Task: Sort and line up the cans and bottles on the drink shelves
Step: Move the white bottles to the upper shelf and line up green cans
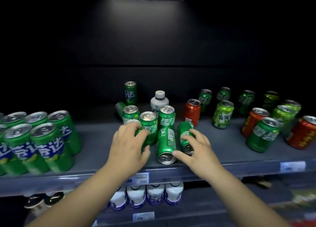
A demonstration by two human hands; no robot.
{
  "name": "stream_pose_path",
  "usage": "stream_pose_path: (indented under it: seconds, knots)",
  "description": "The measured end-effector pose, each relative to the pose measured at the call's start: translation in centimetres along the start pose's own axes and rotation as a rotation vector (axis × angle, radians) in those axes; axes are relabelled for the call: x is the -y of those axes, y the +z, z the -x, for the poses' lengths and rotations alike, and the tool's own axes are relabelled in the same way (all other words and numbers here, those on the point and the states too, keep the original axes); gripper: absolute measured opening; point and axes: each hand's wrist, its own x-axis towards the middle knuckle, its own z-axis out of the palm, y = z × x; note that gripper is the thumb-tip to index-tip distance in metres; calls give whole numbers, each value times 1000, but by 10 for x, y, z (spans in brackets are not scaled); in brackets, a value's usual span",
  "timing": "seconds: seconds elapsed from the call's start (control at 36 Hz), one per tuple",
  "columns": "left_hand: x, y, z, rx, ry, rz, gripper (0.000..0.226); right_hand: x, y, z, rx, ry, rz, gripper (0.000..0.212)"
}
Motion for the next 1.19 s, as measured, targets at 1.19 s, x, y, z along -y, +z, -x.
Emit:
stream_pose_path:
  seconds: [1.19]
  knots:
    - [-130, 51, -97, 292, 61, 516, 55, -61, -96, 4, -304, 93, -35, 46]
